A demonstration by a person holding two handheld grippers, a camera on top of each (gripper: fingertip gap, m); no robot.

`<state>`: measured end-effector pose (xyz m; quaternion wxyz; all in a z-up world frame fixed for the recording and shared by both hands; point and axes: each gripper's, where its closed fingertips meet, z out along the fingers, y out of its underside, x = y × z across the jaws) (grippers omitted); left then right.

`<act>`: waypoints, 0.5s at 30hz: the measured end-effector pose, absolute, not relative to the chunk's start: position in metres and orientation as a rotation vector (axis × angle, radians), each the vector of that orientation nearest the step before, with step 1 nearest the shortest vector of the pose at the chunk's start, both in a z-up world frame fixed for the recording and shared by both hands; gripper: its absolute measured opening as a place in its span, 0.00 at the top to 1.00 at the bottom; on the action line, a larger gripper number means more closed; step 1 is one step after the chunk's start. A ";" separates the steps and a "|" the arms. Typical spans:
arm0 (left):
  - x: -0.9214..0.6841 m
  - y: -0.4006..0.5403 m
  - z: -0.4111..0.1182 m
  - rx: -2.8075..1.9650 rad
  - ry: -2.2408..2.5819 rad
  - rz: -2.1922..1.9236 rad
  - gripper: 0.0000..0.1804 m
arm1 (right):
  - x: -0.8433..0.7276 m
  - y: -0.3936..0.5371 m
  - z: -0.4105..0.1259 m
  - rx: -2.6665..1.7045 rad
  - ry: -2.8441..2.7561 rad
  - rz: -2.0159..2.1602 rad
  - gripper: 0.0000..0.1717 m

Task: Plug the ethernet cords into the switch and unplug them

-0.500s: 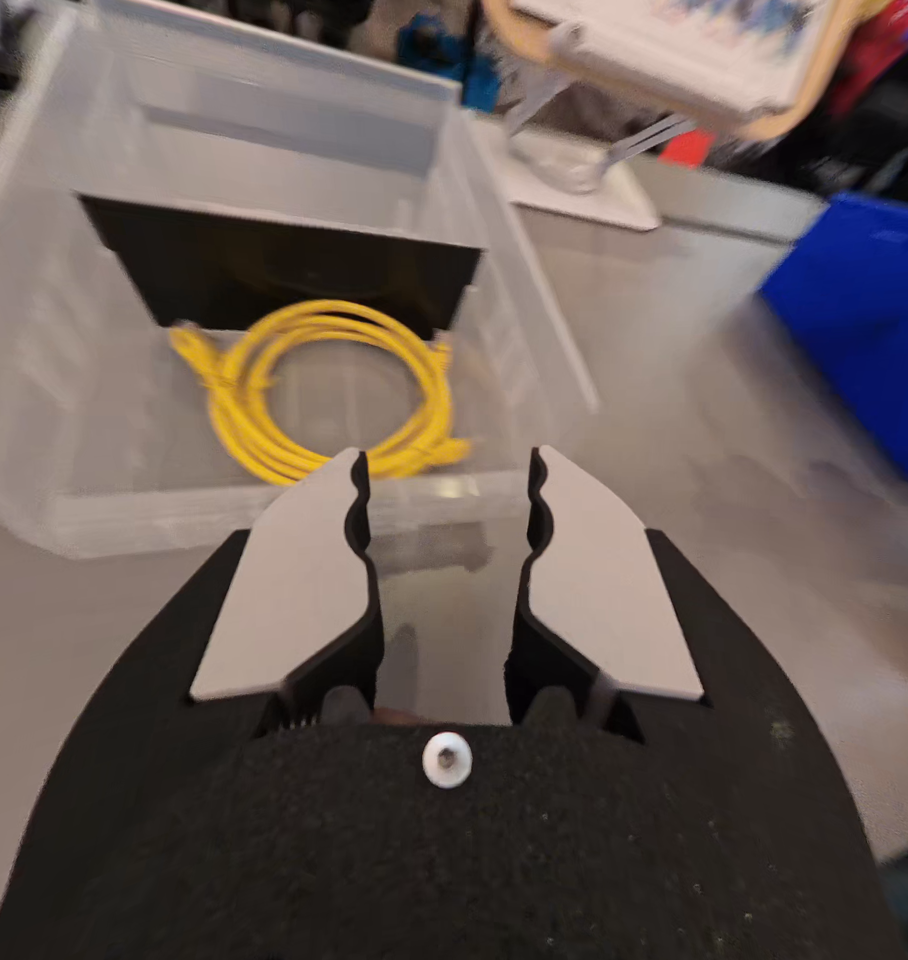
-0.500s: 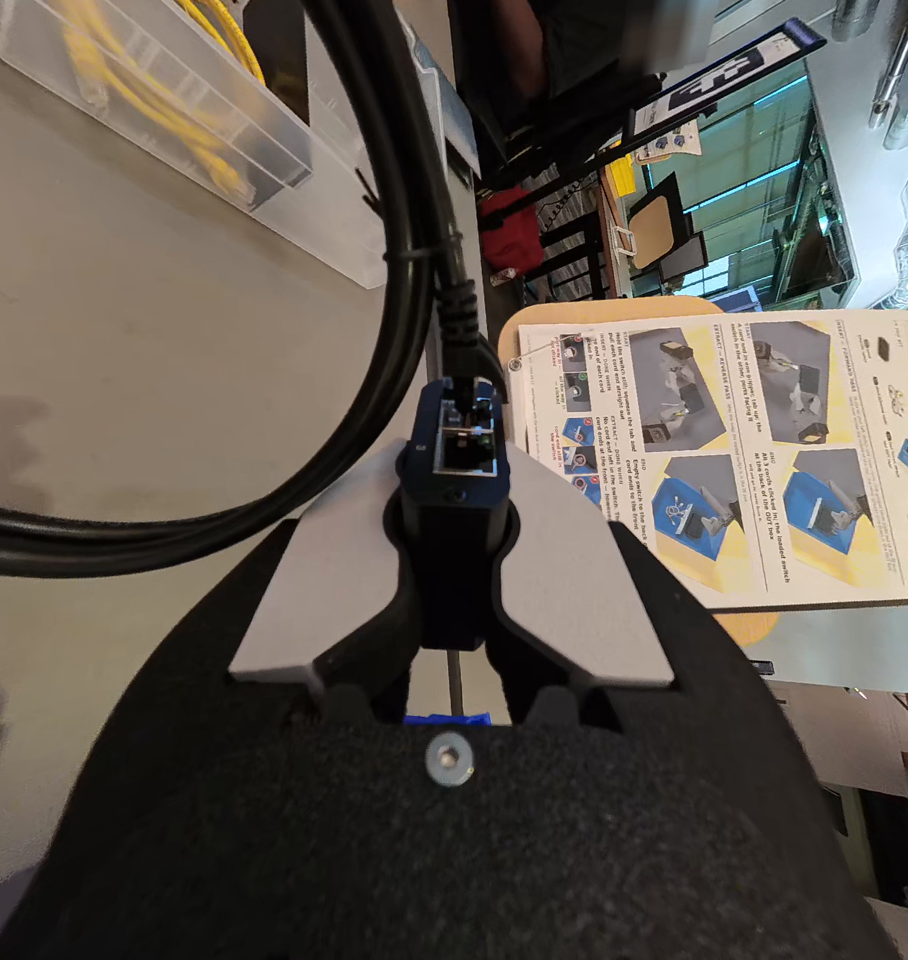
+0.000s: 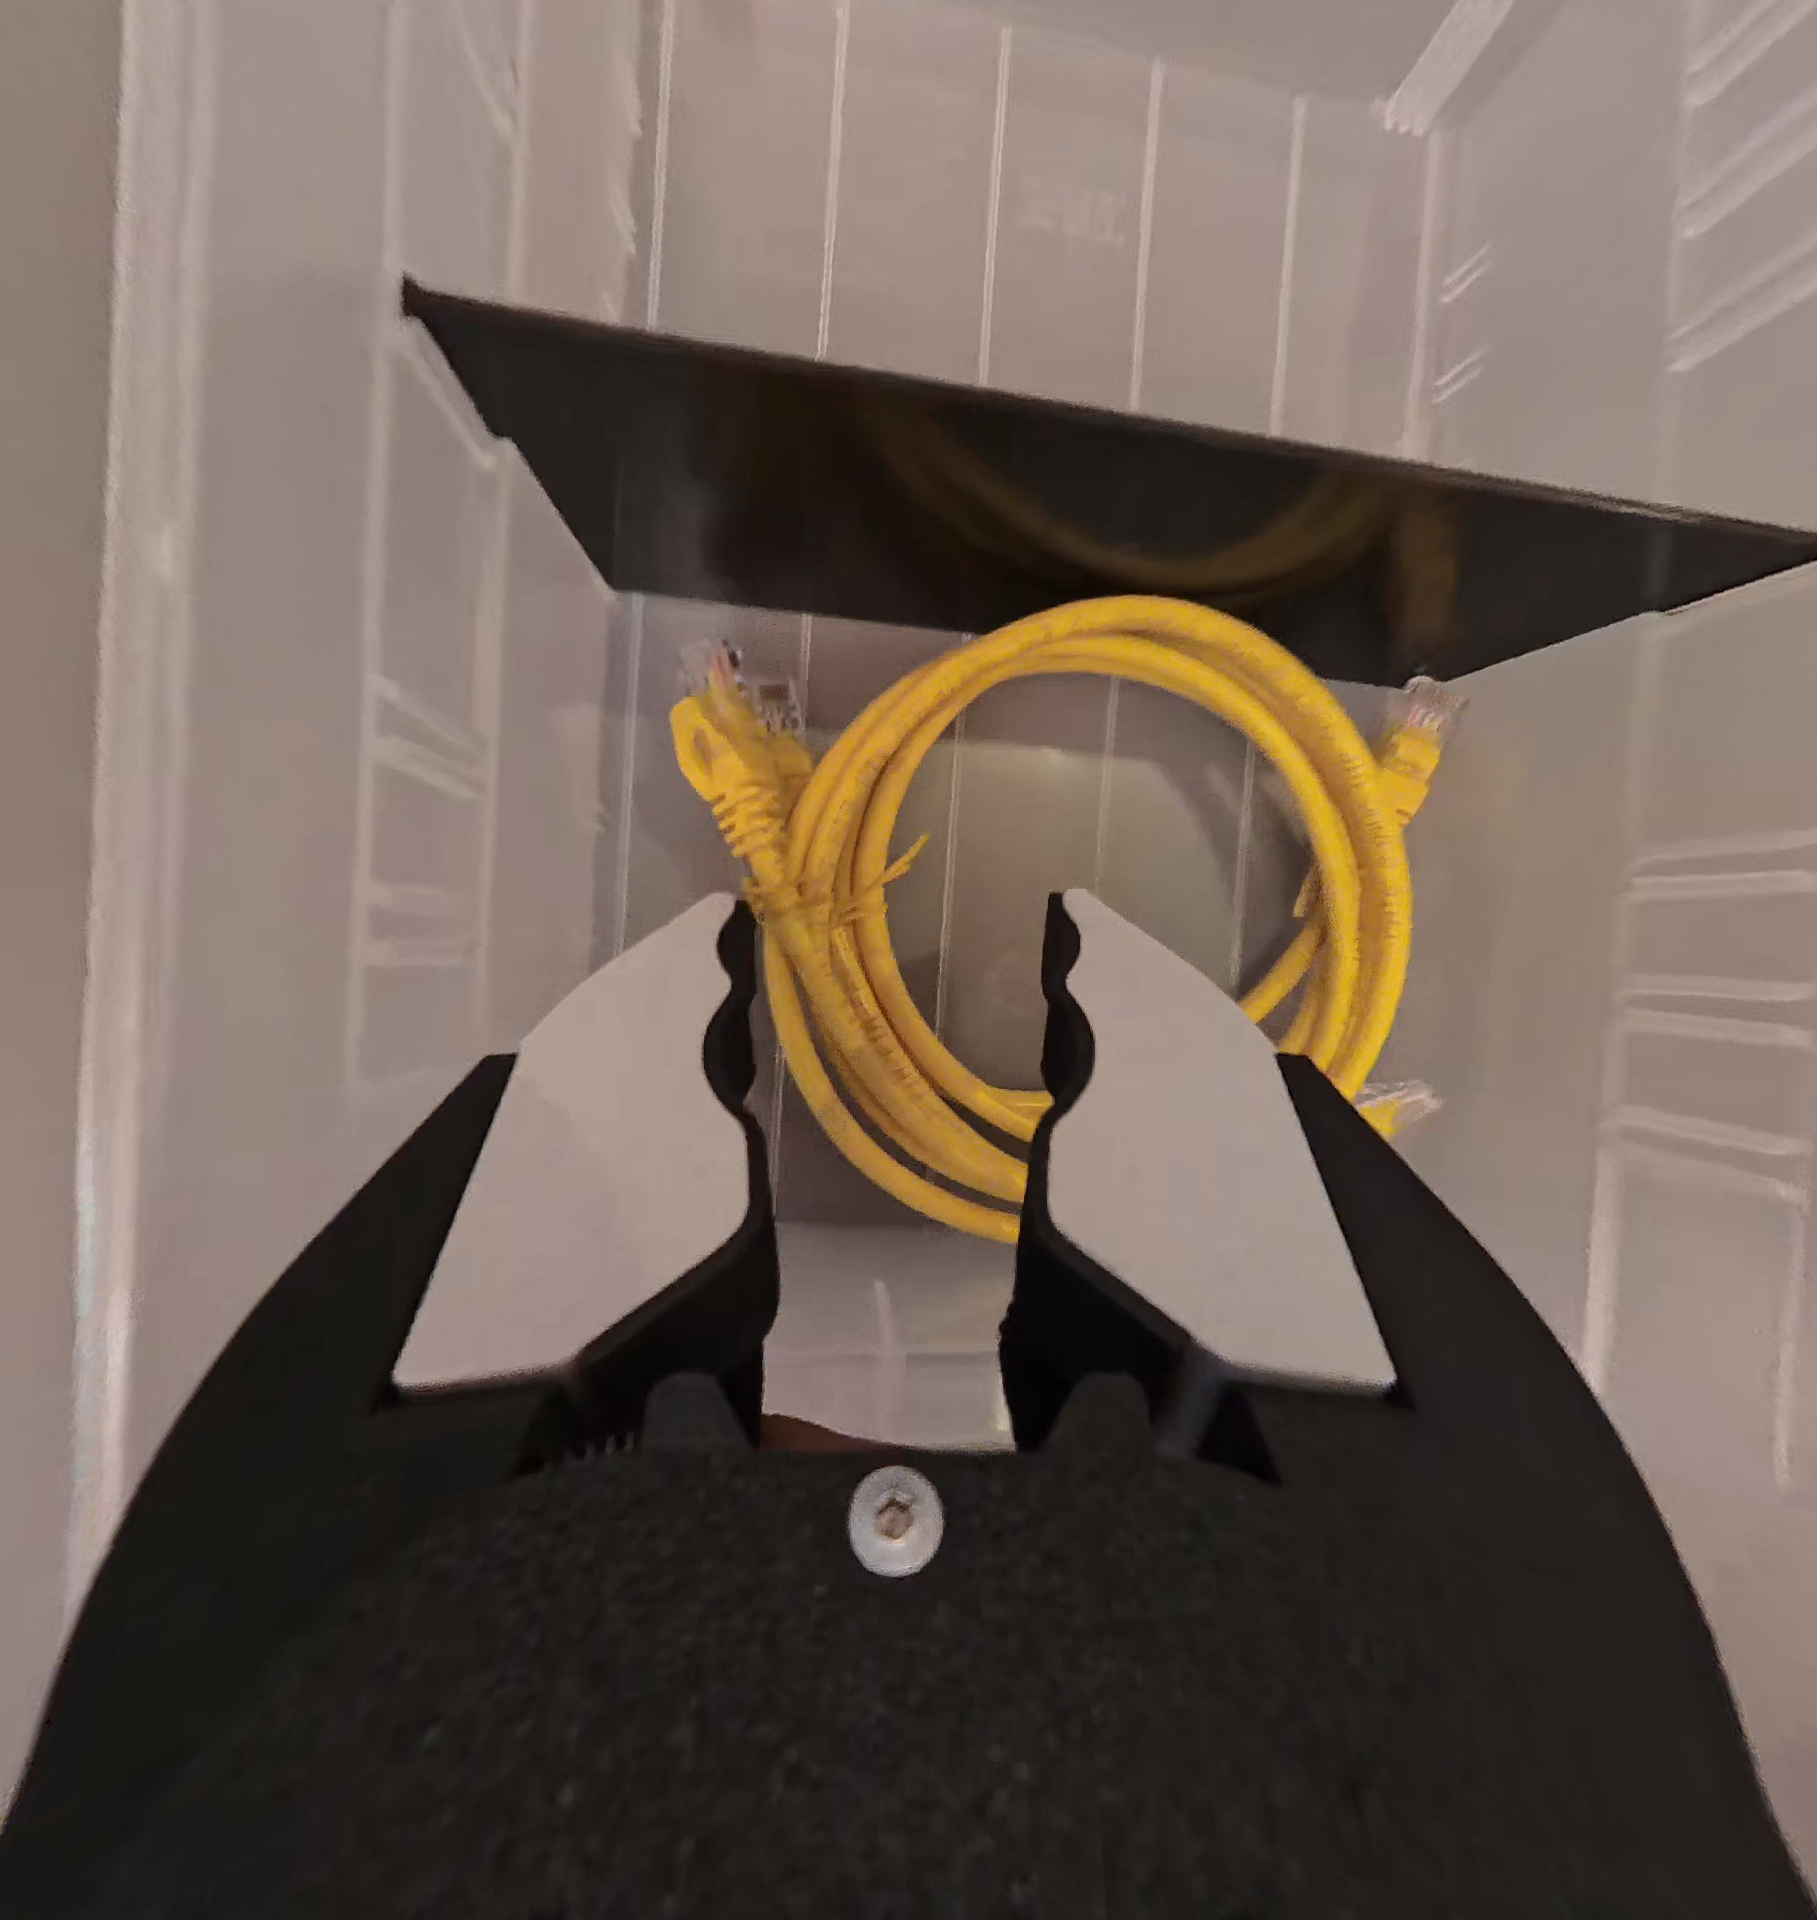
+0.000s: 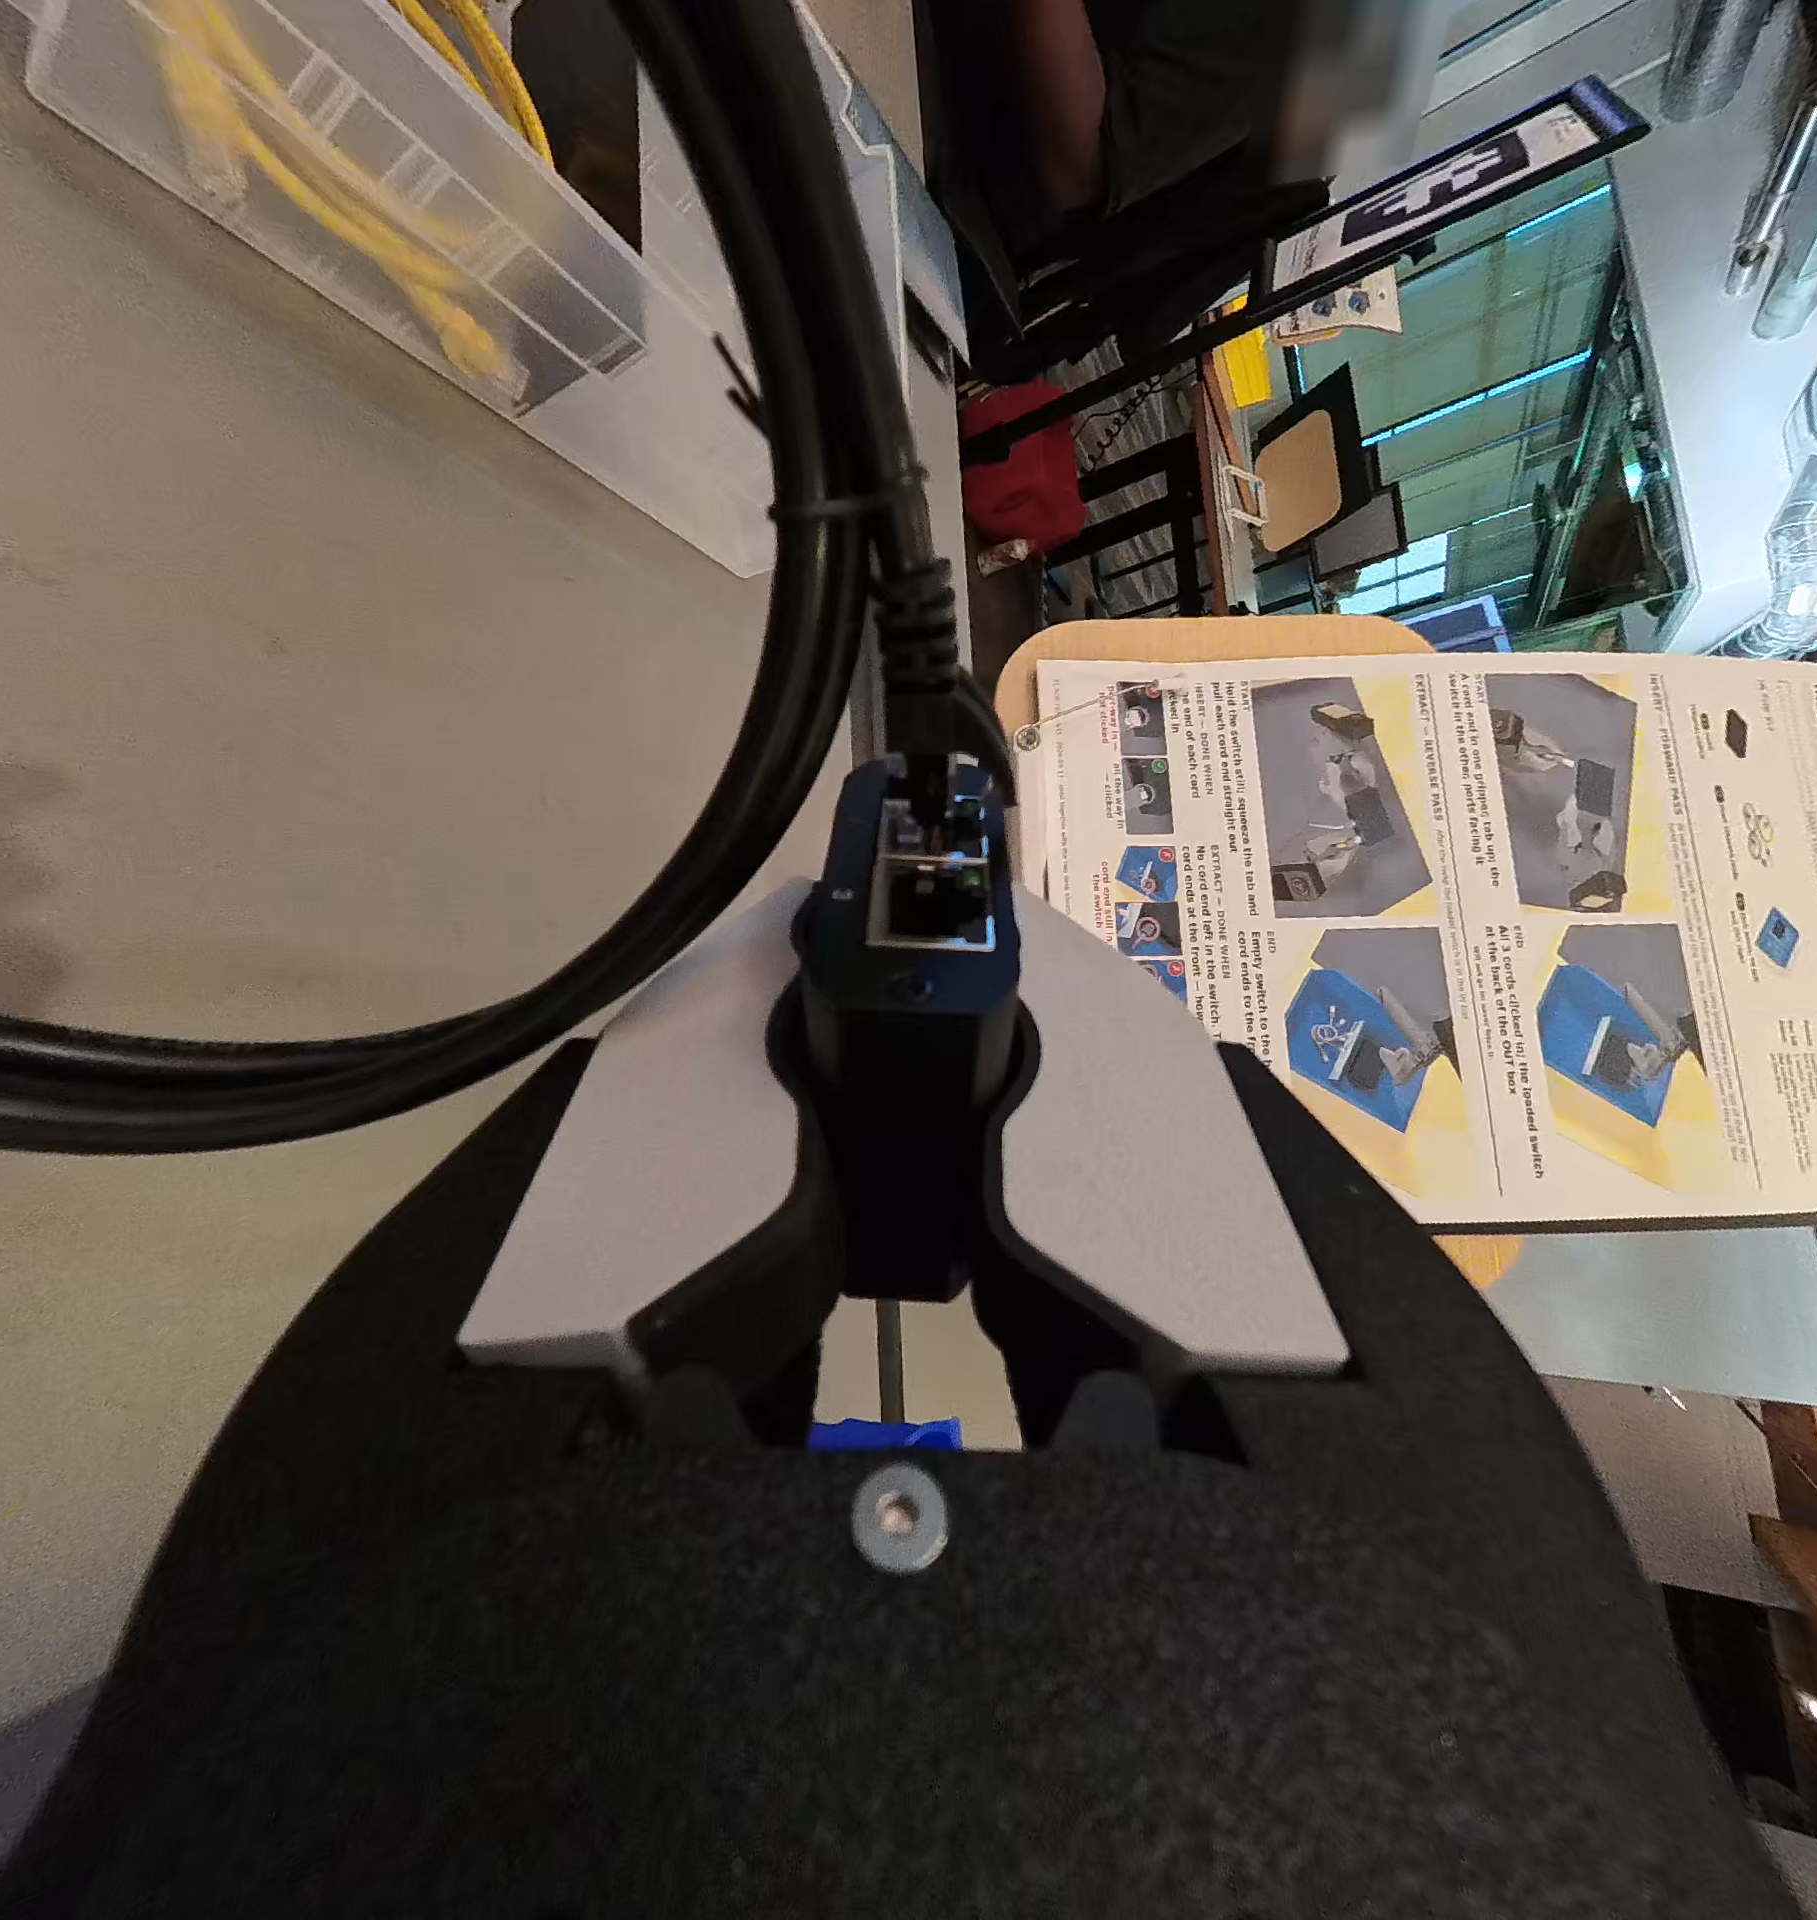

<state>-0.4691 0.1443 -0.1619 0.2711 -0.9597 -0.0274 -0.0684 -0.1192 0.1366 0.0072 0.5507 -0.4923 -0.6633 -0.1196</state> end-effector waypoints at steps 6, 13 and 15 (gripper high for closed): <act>-0.480 0.145 -0.165 -2.551 -0.128 -0.195 0.95 | -0.122 0.134 0.008 -1.155 -1.577 -0.278 0.85; -0.467 0.138 -0.108 -2.303 0.051 -0.272 0.95 | -0.120 0.131 0.013 -1.143 -1.572 -0.289 0.85; -0.461 0.130 -0.075 -2.199 0.111 -0.257 0.95 | -0.119 0.131 0.015 -1.140 -1.567 -0.291 0.85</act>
